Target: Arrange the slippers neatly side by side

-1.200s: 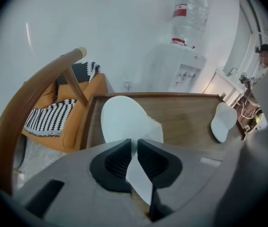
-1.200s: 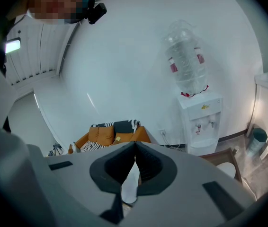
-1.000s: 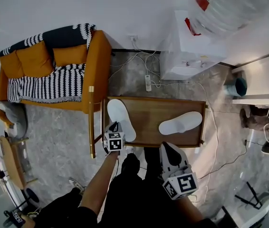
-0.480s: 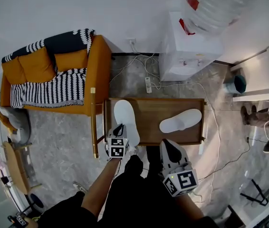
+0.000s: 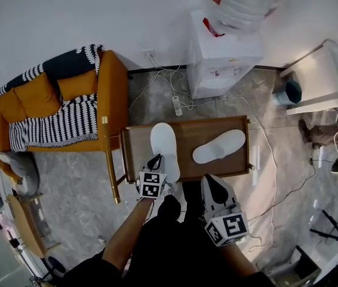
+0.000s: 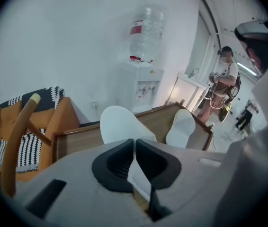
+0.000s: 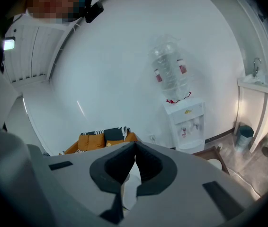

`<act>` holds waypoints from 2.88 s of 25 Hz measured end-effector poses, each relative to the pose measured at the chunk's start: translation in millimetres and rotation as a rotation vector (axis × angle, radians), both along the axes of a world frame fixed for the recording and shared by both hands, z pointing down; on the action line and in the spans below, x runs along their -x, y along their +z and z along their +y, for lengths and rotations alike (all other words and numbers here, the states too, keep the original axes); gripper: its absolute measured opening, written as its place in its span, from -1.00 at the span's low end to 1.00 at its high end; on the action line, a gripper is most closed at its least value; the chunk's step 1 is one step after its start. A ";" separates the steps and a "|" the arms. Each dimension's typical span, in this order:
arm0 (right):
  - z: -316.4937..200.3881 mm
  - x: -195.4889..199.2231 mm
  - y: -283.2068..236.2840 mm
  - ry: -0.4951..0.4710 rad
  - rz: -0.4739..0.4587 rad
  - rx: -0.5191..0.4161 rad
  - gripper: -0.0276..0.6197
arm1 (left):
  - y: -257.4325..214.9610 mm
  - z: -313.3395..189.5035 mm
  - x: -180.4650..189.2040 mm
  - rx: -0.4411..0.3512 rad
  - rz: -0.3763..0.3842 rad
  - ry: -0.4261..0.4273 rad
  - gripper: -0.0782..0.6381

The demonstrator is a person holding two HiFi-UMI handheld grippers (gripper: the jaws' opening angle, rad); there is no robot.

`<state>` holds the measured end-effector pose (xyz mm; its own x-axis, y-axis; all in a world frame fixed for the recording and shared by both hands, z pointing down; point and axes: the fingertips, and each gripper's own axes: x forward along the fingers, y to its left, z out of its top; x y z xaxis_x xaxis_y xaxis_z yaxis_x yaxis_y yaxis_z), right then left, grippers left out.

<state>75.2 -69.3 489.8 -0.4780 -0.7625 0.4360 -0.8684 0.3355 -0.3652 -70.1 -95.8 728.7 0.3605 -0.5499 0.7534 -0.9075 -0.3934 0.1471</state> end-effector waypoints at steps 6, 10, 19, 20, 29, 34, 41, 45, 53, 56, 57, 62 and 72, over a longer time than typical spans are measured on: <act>-2.1 -19.3 4.5 0.052 0.006 0.010 -0.88 | 20.1 -2.1 -23.8 0.042 0.012 0.071 -0.70; -4.5 -26.6 8.2 0.067 0.009 0.019 -0.88 | 38.9 -3.3 -32.6 0.068 0.011 0.094 -0.70; -11.2 -35.0 13.8 0.087 0.014 0.033 -0.88 | 61.5 -2.3 -36.4 0.128 0.010 0.109 -0.70; -11.4 -35.3 14.3 0.088 0.013 0.034 -0.88 | 62.2 -2.3 -36.2 0.129 0.009 0.112 -0.70; -12.6 -30.9 13.1 0.077 0.013 0.031 -0.88 | 62.3 -2.4 -37.5 0.132 0.065 0.096 -0.61; -9.5 -30.5 12.5 0.071 0.018 0.025 -0.88 | 55.7 -2.6 -35.3 0.128 0.095 0.061 -0.38; -1.6 -21.7 1.5 0.058 0.020 -0.007 -0.88 | 24.6 3.4 -19.0 0.066 0.118 0.015 -0.37; 2.4 -18.0 -2.2 0.051 0.028 -0.022 -0.88 | -8.1 3.3 -9.5 -0.006 0.138 -0.029 -0.56; 18.4 -11.3 -19.6 0.054 0.021 -0.063 -0.88 | -97.6 23.7 0.0 -0.151 0.194 -0.071 -0.73; 25.9 -8.9 -23.0 0.052 0.014 -0.070 -0.88 | -140.7 34.5 1.1 -0.208 0.220 -0.073 -0.73; 27.7 -8.6 -23.2 0.051 0.018 -0.072 -0.88 | -156.1 38.4 0.0 -0.228 0.233 -0.070 -0.73; 27.3 -19.1 -20.1 0.080 0.042 -0.068 -0.88 | -223.6 54.4 -13.5 -0.304 0.315 -0.039 -0.73; 6.8 -73.1 23.8 0.173 0.130 0.031 -0.87 | -269.2 51.0 -32.6 -0.384 0.337 0.000 -0.73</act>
